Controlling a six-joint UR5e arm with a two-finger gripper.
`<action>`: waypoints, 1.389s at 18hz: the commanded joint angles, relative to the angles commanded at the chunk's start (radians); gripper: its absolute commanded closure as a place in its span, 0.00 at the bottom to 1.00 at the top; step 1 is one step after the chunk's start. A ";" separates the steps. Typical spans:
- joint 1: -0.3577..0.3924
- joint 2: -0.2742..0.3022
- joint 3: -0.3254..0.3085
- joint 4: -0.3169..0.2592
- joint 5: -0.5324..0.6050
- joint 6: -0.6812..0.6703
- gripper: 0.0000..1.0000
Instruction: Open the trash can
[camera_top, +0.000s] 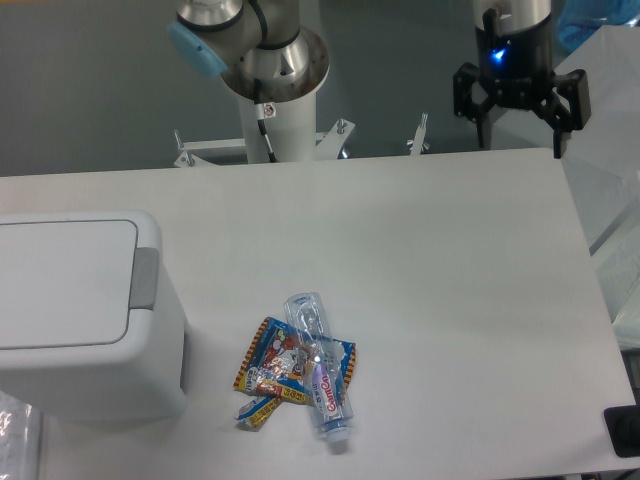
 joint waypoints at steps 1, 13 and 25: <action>0.000 0.000 0.000 0.000 -0.002 0.000 0.00; -0.032 -0.015 0.005 0.021 -0.067 -0.212 0.00; -0.204 -0.083 0.044 0.153 -0.123 -0.710 0.00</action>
